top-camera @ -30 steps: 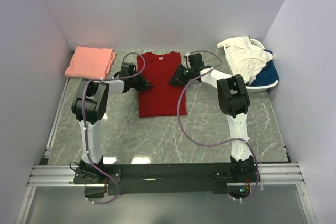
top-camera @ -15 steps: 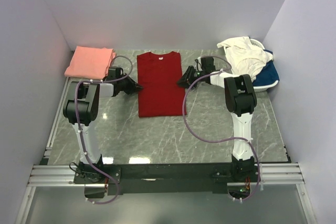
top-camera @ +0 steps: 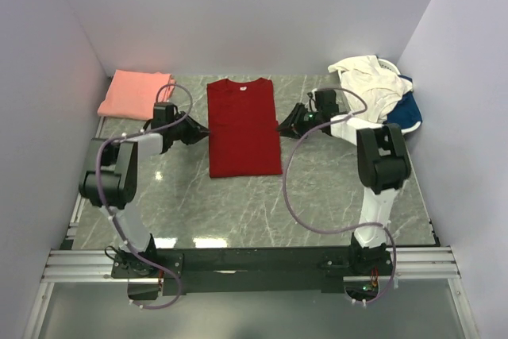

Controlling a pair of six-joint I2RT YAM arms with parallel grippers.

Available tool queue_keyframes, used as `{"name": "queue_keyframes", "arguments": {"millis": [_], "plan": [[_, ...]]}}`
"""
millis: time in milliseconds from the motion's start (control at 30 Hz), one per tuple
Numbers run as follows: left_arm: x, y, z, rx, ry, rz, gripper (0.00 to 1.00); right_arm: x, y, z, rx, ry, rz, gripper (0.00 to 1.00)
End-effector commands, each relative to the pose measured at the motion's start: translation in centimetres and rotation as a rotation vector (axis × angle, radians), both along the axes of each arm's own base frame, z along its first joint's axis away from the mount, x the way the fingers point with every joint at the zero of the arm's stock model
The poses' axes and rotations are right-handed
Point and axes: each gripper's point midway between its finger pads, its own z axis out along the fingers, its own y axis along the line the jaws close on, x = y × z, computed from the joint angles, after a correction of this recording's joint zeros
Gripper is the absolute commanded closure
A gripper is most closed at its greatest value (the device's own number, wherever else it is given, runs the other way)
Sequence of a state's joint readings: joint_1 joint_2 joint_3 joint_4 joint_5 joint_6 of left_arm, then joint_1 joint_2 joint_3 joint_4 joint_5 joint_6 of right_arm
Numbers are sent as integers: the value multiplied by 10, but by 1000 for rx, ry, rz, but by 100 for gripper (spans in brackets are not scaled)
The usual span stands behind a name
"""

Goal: Fold and stack the t-shirts
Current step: Fold the tshirt

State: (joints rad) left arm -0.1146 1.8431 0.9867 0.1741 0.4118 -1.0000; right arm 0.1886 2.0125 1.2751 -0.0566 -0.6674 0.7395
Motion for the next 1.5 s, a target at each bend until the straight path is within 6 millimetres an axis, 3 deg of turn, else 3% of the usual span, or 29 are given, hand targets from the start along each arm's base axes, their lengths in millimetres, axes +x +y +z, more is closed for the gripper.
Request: {"name": "queue_keyframes", "arguments": {"millis": [0, 100, 200, 300, 533, 667, 900, 967, 1033, 1200, 1467], "plan": [[-15, 1, 31, 16, -83, 15, 79, -7, 0, 44, -24, -132, -32, 61], [-39, -14, 31, 34, -82, -19, 79, -35, 14, 43, -53, -143, -7, 61], [-63, -28, 27, 42, -75, -51, 79, -64, 22, 26, -85, -125, 11, 61], [-82, -40, 21, 39, -71, -78, 80, -80, 28, 14, -98, -116, 33, 61], [-121, -31, -30, 127, 51, -56, 82, -105, 20, -34, -158, -16, 61, 62], [-131, -26, -38, 142, 73, -48, 84, -113, 8, -40, -193, -10, 53, 62], [-139, -11, -25, 202, 59, -13, 82, -121, -12, -38, -234, -23, 23, 62], [-144, -6, -24, 205, 62, 5, 80, -124, -14, -35, -240, -34, 19, 61], [-151, 0, -21, 213, 55, 30, 71, -130, -17, -38, -245, -28, 16, 59], [-155, 6, -28, 233, 71, 53, 59, -138, -15, -46, -223, -3, 20, 55], [-150, -4, -45, 195, 90, 30, 61, -137, -7, -52, -204, 7, 16, 54]]}}
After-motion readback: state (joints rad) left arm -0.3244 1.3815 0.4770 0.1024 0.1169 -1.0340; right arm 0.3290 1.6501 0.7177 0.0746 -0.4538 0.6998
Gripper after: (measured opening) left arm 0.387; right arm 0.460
